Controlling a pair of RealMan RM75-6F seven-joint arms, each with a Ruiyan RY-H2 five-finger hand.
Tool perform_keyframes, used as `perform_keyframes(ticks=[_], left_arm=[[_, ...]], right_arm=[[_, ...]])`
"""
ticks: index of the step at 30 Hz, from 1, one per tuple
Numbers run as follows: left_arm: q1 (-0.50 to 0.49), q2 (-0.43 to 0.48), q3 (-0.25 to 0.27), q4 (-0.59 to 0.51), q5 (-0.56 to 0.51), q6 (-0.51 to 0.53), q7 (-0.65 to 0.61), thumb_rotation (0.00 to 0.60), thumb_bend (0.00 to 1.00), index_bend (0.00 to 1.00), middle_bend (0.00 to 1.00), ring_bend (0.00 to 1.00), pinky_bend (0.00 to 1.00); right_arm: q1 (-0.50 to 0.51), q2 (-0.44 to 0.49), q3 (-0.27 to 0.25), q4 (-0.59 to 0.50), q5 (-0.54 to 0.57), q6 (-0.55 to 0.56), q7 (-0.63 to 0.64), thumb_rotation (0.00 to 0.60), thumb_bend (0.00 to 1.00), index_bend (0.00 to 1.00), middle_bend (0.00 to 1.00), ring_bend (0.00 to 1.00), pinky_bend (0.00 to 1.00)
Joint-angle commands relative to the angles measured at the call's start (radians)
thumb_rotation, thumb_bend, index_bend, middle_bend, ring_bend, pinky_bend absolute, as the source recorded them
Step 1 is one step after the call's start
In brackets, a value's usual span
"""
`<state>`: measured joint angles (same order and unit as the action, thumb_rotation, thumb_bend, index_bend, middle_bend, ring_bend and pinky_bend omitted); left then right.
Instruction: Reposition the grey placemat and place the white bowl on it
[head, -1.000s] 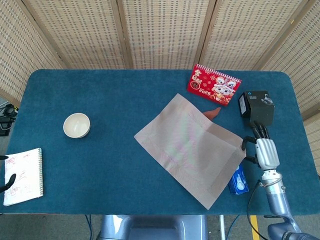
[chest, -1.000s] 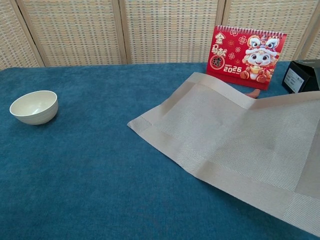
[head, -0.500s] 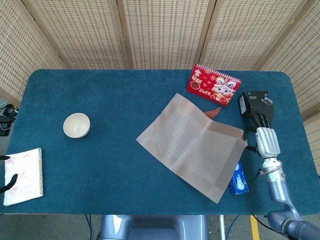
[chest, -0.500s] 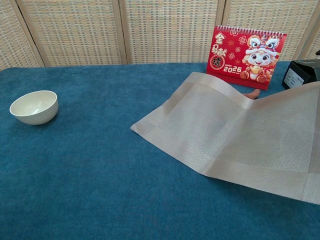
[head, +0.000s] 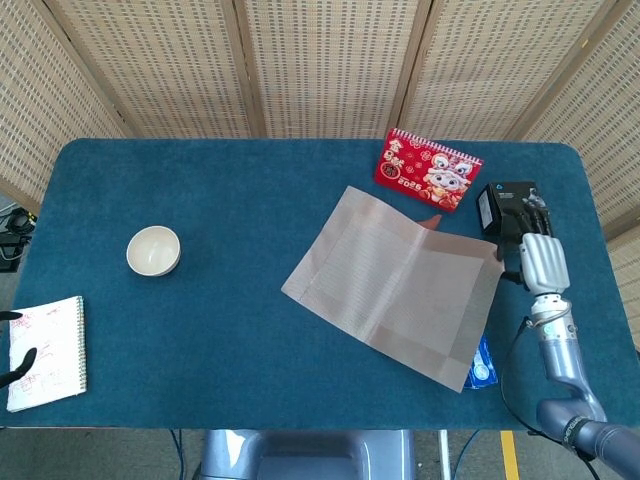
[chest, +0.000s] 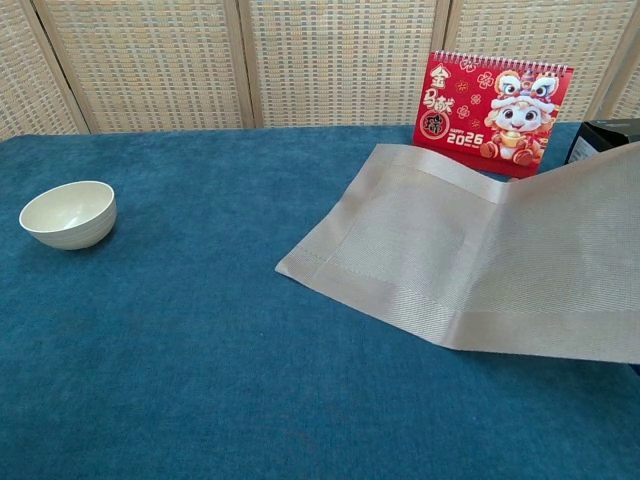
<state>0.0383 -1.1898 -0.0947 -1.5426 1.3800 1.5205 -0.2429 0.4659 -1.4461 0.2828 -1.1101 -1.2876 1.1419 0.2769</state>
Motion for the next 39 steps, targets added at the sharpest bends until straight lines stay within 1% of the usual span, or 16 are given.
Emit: perform_keyframes(ticks=[1,5,6,8,10,11,12,13,15,16,19,22,28,33,37,39], left_arm=[[-0.001,-0.001,0.000,-0.001,-0.001,0.000,0.004,0.600,0.29,0.32,0.00,0.00,0.00],[0.000,-0.001,-0.002,-0.004,-0.001,0.004,0.007,0.600,0.29,0.32,0.00,0.00,0.00],[0.001,0.000,-0.004,-0.004,-0.004,0.004,0.006,0.600,0.29,0.32,0.00,0.00,0.00],[0.000,0.000,-0.004,-0.002,-0.008,0.001,0.005,0.600,0.29,0.32,0.00,0.00,0.00],[-0.001,-0.001,-0.003,0.002,-0.011,-0.005,0.006,0.600,0.29,0.32,0.00,0.00,0.00],[-0.001,-0.002,-0.002,0.003,-0.012,-0.007,0.006,0.600,0.29,0.32,0.00,0.00,0.00],[-0.002,-0.003,-0.002,0.005,-0.012,-0.009,0.006,0.600,0.29,0.32,0.00,0.00,0.00],[-0.002,-0.003,-0.001,0.006,-0.012,-0.010,0.006,0.600,0.29,0.32,0.00,0.00,0.00],[-0.002,-0.003,0.000,0.007,-0.009,-0.009,0.006,0.600,0.29,0.32,0.00,0.00,0.00],[-0.002,-0.003,0.000,0.007,-0.008,-0.008,0.006,0.600,0.29,0.32,0.00,0.00,0.00],[-0.002,-0.003,0.001,0.006,-0.004,-0.007,0.003,0.600,0.29,0.32,0.00,0.00,0.00],[-0.002,-0.002,0.004,0.005,0.003,-0.006,0.001,0.600,0.29,0.32,0.00,0.00,0.00],[-0.005,0.000,0.007,0.000,0.015,-0.004,0.001,0.600,0.29,0.30,0.00,0.00,0.00],[-0.013,0.007,0.007,-0.014,0.031,-0.005,0.001,0.600,0.28,0.27,0.00,0.00,0.00],[-0.037,0.028,-0.002,-0.050,0.066,-0.005,0.004,0.600,0.22,0.26,0.00,0.00,0.00],[-0.052,0.035,-0.012,-0.063,0.080,-0.003,0.018,0.600,0.16,0.25,0.00,0.00,0.00]], right_arm=[[0.013,0.015,0.017,0.001,0.023,-0.023,-0.005,0.600,0.50,0.76,0.25,0.00,0.00],[0.027,0.024,0.033,0.001,0.033,-0.031,-0.010,0.600,0.48,0.75,0.24,0.00,0.00],[0.034,0.034,0.044,0.000,0.042,-0.034,-0.021,0.600,0.47,0.73,0.23,0.00,0.00],[0.031,0.047,0.044,-0.014,0.048,-0.035,-0.027,0.600,0.42,0.64,0.18,0.00,0.00],[0.020,0.067,0.035,-0.034,0.052,-0.044,-0.029,0.600,0.35,0.42,0.06,0.00,0.00],[0.016,0.077,0.031,-0.044,0.055,-0.049,-0.029,0.600,0.33,0.34,0.03,0.00,0.00],[0.010,0.087,0.027,-0.053,0.058,-0.052,-0.031,0.600,0.30,0.23,0.00,0.00,0.00],[0.005,0.097,0.023,-0.060,0.060,-0.053,-0.035,0.600,0.27,0.13,0.00,0.00,0.00],[-0.009,0.109,0.019,-0.071,0.066,-0.042,-0.047,0.600,0.24,0.03,0.00,0.00,0.00],[-0.020,0.116,0.016,-0.079,0.069,-0.030,-0.051,0.600,0.23,0.01,0.00,0.00,0.00],[-0.051,0.130,0.010,-0.093,0.073,0.006,-0.050,0.600,0.22,0.00,0.00,0.00,0.00],[-0.093,0.146,0.003,-0.120,0.068,0.050,-0.009,0.600,0.22,0.00,0.00,0.00,0.00],[-0.165,0.179,-0.028,-0.162,0.028,0.127,0.062,0.600,0.20,0.00,0.00,0.00,0.00],[-0.233,0.200,-0.073,-0.199,-0.015,0.190,0.114,0.600,0.17,0.00,0.00,0.00,0.00],[-0.295,0.211,-0.107,-0.248,-0.049,0.262,0.141,0.600,0.15,0.00,0.00,0.00,0.00],[-0.314,0.215,-0.116,-0.267,-0.064,0.289,0.148,0.600,0.15,0.00,0.00,0.00,0.00]])
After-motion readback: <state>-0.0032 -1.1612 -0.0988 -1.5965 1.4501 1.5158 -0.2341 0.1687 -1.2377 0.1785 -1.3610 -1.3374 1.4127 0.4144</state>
